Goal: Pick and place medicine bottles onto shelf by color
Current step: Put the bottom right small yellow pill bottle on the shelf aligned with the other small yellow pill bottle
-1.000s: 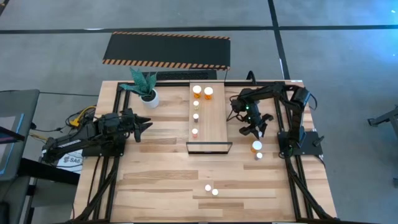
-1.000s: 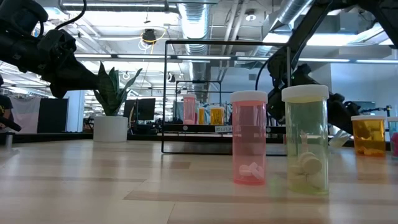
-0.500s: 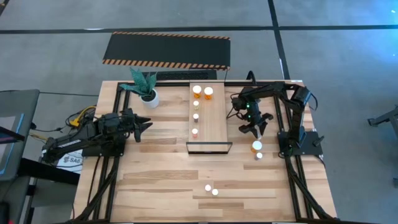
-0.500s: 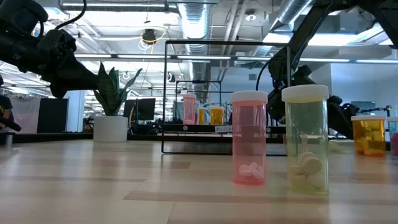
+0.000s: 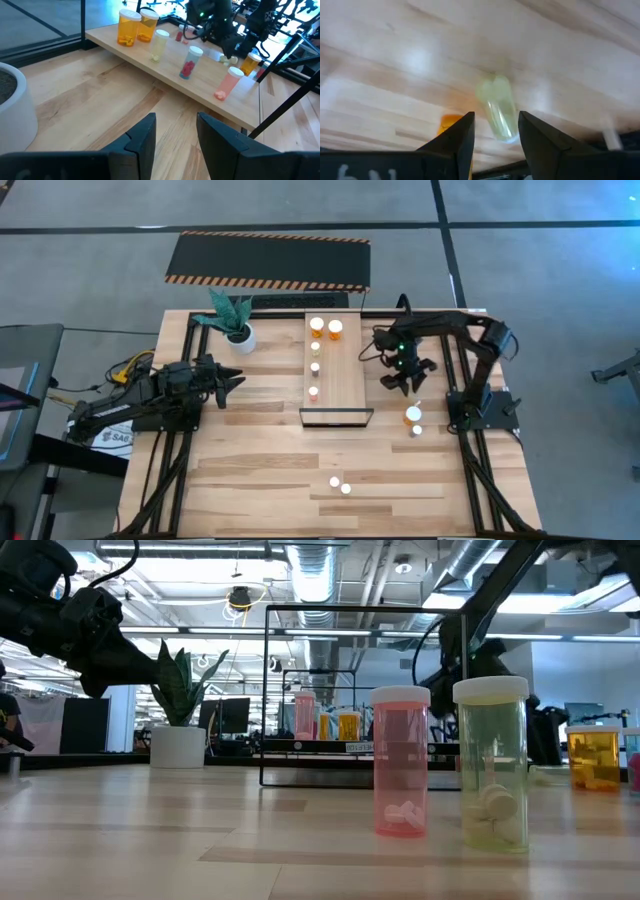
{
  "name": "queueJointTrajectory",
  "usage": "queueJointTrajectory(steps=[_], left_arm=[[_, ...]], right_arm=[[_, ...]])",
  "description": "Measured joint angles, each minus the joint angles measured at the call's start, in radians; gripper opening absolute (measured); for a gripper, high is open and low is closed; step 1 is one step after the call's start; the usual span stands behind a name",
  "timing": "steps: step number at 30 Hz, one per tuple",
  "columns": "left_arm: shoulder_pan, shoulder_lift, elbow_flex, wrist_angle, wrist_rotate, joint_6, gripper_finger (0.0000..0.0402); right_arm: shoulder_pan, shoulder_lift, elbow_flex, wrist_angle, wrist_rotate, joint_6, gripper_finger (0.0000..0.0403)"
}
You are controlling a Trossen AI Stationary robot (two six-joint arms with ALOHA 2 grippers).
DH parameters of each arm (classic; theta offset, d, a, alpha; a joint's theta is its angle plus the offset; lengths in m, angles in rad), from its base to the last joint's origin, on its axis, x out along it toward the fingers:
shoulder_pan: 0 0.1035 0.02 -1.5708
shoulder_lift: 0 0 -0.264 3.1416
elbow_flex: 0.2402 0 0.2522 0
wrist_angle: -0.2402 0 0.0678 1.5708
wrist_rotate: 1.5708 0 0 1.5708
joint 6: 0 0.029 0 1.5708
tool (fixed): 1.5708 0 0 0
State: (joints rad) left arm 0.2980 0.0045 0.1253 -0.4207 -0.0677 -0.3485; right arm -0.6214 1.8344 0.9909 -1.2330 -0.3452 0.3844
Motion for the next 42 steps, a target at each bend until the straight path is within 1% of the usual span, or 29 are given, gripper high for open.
queueJointTrajectory(steps=[5, 10, 17, 20, 23, 28, 34, 38, 42], left_arm=[[0.000, 0.000, 0.000, 0.000, 0.000, 0.000, 0.0128], [0.000, 0.000, 0.000, 0.000, 0.000, 0.000, 0.0128], [0.000, 0.000, 0.000, 0.000, 0.000, 0.000, 0.0128], [0.000, 0.000, 0.000, 0.000, 0.000, 0.000, 0.0128], [0.000, 0.000, 0.000, 0.000, 0.000, 0.000, 0.0128], [0.000, 0.000, 0.000, 0.000, 0.000, 0.000, 0.0128], [0.000, 0.000, 0.000, 0.000, 0.000, 0.000, 0.0128], [0.000, 0.000, 0.000, 0.000, 0.000, 0.000, 0.0128], [0.000, 0.000, 0.000, 0.000, 0.000, 0.000, 0.0128]], right_arm=[[0.039, -0.148, -0.059, 0.059, 0.054, 0.091, 0.0174], [0.107, -0.294, -0.173, 0.187, 0.083, 0.219, 0.0175], [0.191, -0.424, -0.297, 0.295, 0.151, 0.356, 0.0186], [0.216, -0.444, -0.326, 0.320, 0.185, 0.385, 0.0191], [0.234, -0.445, -0.347, 0.352, 0.198, 0.402, 0.0193], [0.248, -0.440, -0.381, 0.416, 0.198, 0.414, 0.0193], [0.249, -0.440, -0.385, 0.432, 0.198, 0.413, 0.0191], [0.249, -0.440, -0.385, 0.447, 0.198, 0.413, 0.0170], [0.249, -0.440, -0.385, 0.461, 0.199, 0.413, 0.0134]])
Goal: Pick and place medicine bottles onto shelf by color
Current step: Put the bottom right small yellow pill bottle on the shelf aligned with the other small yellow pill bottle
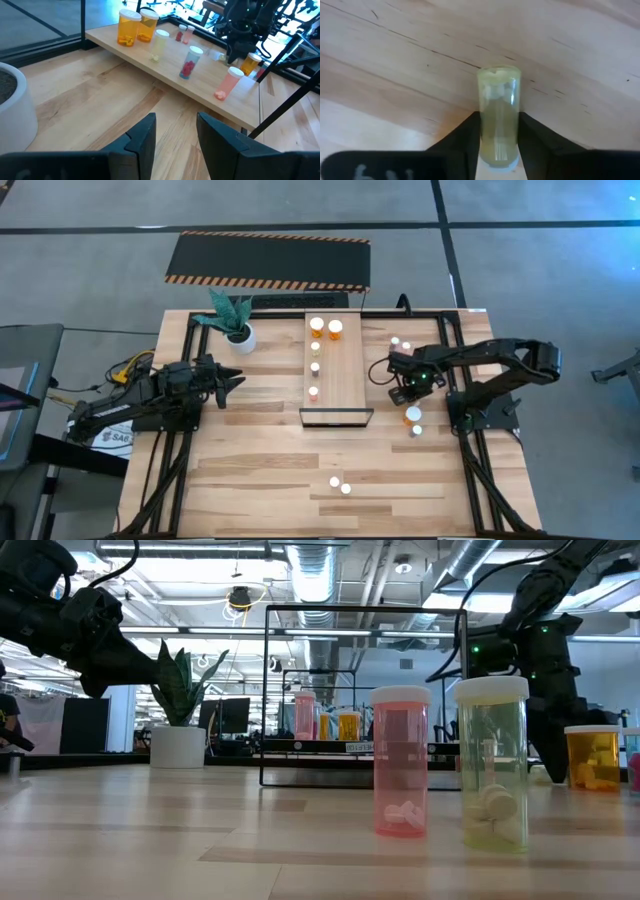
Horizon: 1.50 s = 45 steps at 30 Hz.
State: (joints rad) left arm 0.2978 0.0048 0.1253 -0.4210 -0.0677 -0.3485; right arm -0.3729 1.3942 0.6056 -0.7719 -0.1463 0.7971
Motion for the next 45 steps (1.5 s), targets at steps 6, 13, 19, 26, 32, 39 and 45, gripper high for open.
queueJointTrajectory(steps=[6, 13, 19, 26, 32, 39, 45], left_arm=[[0.000, 0.000, 0.000, 0.000, 0.000, 0.000, 0.0128], [0.000, 0.000, 0.000, 0.000, 0.000, 0.000, 0.0128], [0.000, 0.000, 0.000, 0.000, 0.000, 0.000, 0.0128], [0.000, 0.000, 0.000, 0.000, 0.000, 0.000, 0.0128], [0.000, 0.000, 0.000, 0.000, 0.000, 0.000, 0.0128], [0.000, 0.000, 0.000, 0.000, 0.000, 0.000, 0.0128], [0.000, 0.000, 0.000, 0.000, 0.000, 0.000, 0.0128]], right_arm=[[0.000, -0.001, 0.000, 0.008, -0.005, 0.000, 0.0106], [-0.030, -0.002, 0.029, -0.006, -0.106, 0.002, 0.0111], [-0.089, -0.002, 0.115, -0.197, -0.140, -0.032, 0.0108], [-0.177, 0.000, 0.152, -0.391, -0.223, -0.023, 0.0108], [-0.258, 0.000, 0.152, -0.548, -0.288, -0.028, 0.0108], [-0.325, 0.001, 0.152, -0.578, -0.383, -0.096, 0.0108], [-0.361, 0.001, 0.152, -0.547, -0.427, -0.098, 0.0108]])
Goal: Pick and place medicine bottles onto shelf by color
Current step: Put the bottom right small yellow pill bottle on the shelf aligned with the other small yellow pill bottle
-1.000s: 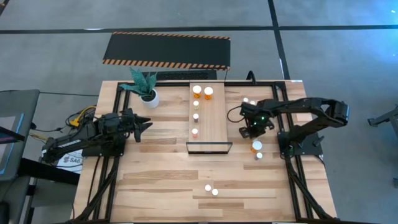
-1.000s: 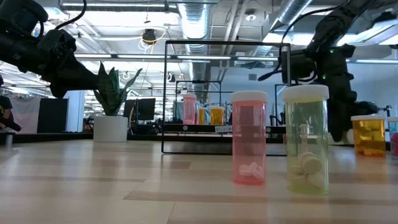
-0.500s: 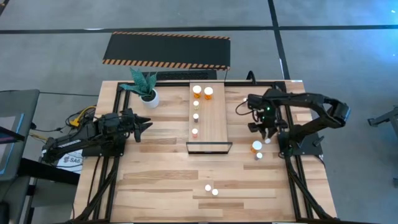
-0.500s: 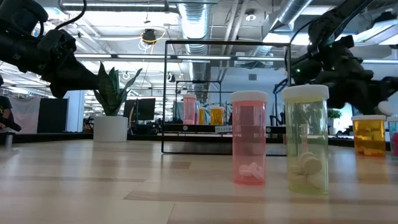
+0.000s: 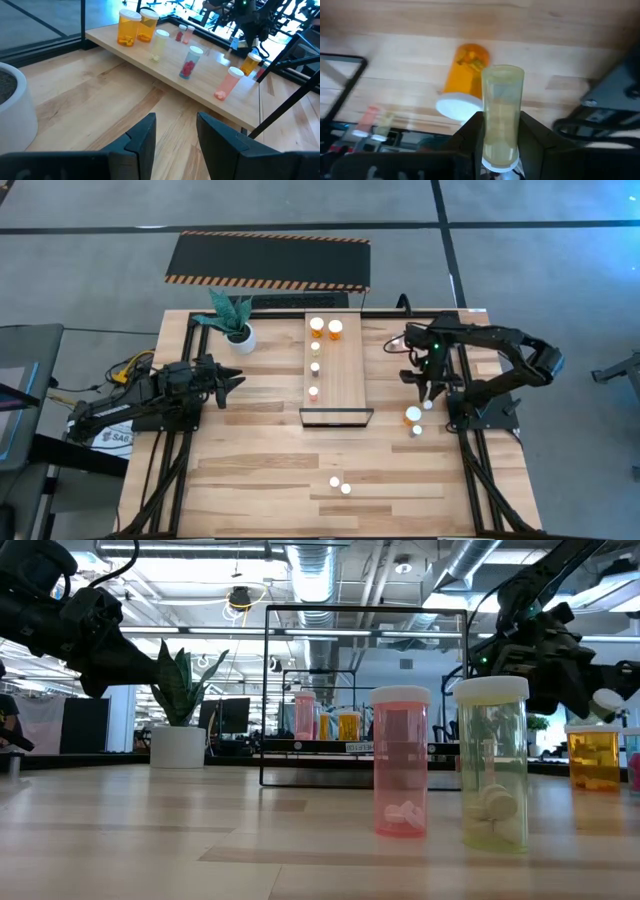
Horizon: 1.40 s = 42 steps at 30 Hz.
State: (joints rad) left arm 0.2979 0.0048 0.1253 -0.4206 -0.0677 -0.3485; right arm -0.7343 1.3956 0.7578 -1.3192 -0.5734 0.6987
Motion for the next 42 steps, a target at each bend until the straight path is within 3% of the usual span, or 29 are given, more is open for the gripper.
queueJointTrajectory(steps=[10, 17, 23, 29, 35, 42], left_arm=[[0.000, 0.000, 0.000, 0.000, 0.000, 0.000, 0.0128], [0.000, 0.000, 0.000, 0.000, 0.000, 0.000, 0.0128], [0.000, 0.000, 0.000, 0.000, 0.000, 0.000, 0.0128], [0.000, 0.000, 0.000, 0.000, 0.000, 0.000, 0.0128], [0.000, 0.000, 0.000, 0.000, 0.000, 0.000, 0.0128], [0.000, 0.000, 0.000, 0.000, 0.000, 0.000, 0.0128]], right_arm=[[0.011, 0.000, 0.000, 0.144, -0.119, -0.060, 0.0110], [0.030, 0.000, 0.000, 0.151, -0.238, -0.017, 0.0140], [0.105, 0.000, 0.000, 0.189, -0.259, -0.052, 0.0158], [0.165, -0.001, 0.000, 0.326, -0.250, -0.048, 0.0153], [0.172, -0.001, 0.000, 0.383, -0.240, -0.030, 0.0111], [0.201, -0.001, 0.000, 0.434, -0.131, 0.108, 0.0082]])
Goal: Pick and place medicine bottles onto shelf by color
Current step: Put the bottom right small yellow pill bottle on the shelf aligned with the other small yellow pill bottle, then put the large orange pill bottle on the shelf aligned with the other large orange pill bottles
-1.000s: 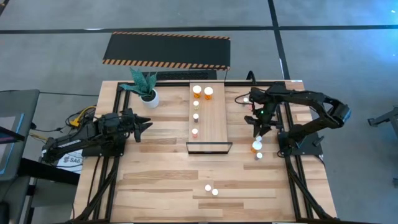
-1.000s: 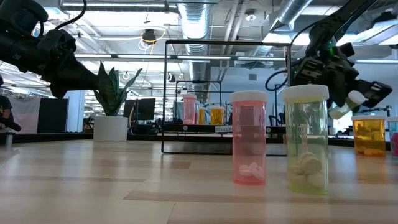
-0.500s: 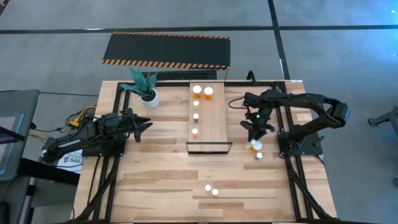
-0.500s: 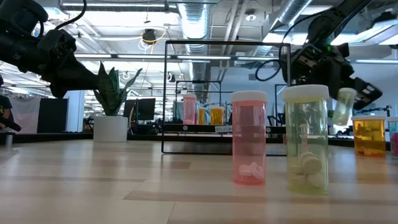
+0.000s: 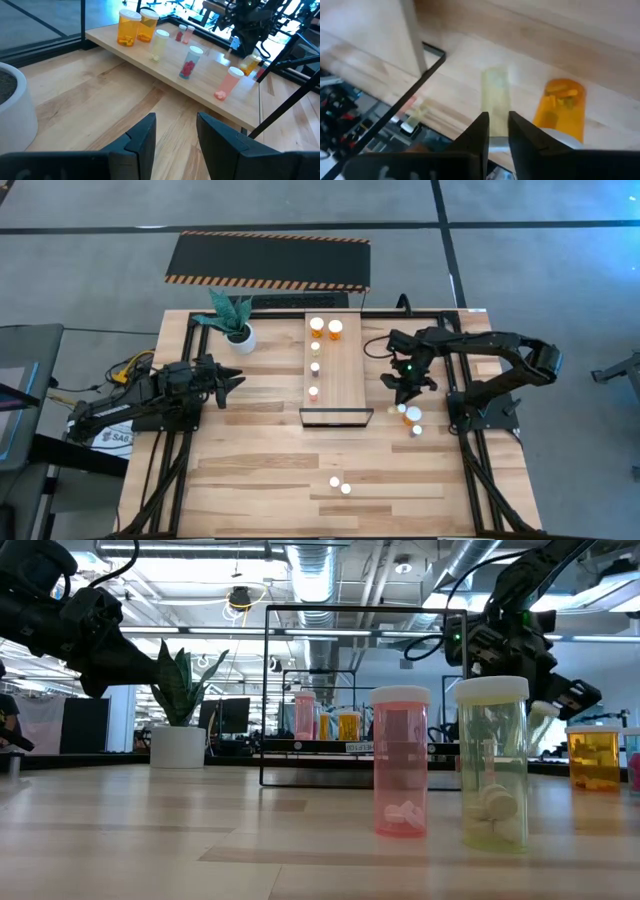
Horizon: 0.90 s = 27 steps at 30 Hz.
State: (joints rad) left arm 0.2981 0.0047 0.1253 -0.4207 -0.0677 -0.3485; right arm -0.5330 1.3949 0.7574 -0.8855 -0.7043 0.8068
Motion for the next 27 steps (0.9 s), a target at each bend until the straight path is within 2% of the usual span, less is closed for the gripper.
queueJointTrajectory(steps=[5, 16, 19, 27], left_arm=[[0.000, 0.000, 0.000, 0.000, 0.000, 0.000, 0.0128], [0.000, 0.000, 0.000, 0.000, 0.000, 0.000, 0.0128], [0.000, 0.000, 0.000, 0.000, 0.000, 0.000, 0.0128], [0.000, 0.000, 0.000, 0.000, 0.000, 0.000, 0.0128]], right_arm=[[0.000, 0.000, 0.000, -0.035, 0.037, 0.087, 0.0080], [-0.024, 0.000, 0.000, -0.038, 0.123, 0.068, 0.0077], [-0.006, 0.000, 0.003, -0.007, 0.154, 0.112, 0.0072], [0.147, 0.000, 0.155, -0.085, 0.439, 0.452, 0.0072]])
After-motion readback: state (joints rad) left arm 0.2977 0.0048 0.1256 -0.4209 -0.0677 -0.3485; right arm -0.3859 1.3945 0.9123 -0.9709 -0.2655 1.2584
